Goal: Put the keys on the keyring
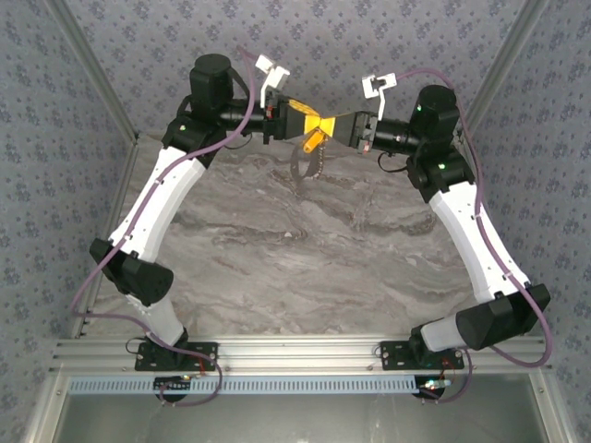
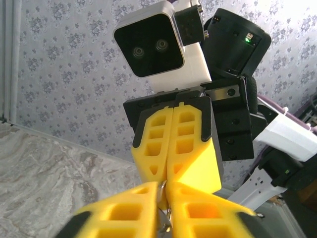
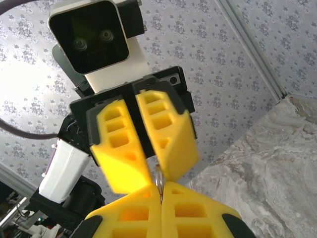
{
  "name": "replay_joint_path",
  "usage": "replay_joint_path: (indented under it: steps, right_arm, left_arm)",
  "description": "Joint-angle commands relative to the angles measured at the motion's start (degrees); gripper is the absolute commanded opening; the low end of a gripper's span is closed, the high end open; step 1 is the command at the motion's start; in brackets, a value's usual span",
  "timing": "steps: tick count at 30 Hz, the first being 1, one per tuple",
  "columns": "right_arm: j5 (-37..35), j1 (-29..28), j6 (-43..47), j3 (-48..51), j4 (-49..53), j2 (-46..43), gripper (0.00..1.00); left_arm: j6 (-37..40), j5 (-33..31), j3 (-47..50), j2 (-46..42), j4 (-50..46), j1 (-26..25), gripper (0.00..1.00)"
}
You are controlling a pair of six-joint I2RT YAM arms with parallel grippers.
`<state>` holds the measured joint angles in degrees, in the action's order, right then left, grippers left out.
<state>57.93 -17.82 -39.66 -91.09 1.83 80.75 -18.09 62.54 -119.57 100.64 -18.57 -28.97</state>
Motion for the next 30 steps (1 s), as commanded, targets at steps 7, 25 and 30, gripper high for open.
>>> replay_joint_path:
  steps: [7, 25, 30]
  right_arm:
    - [1.39, 0.18, -2.24, -2.12, -3.57, 0.29, 0.00]
    - [-0.70, 5.28, -18.78, 8.21, -25.15, -3.07, 0.46]
    - [-1.03, 4.43, -20.41, 8.21, -28.05, -2.02, 0.48]
  left_arm:
    - [-0.98, 2.16, -2.96, 1.16, 3.87, -0.53, 0.00]
    - [-5.15, -7.07, 1.53, -3.08, 15.41, -0.48, 0.00]
    - [-7.73, -7.69, 2.32, -3.04, 19.02, -0.54, 0.00]
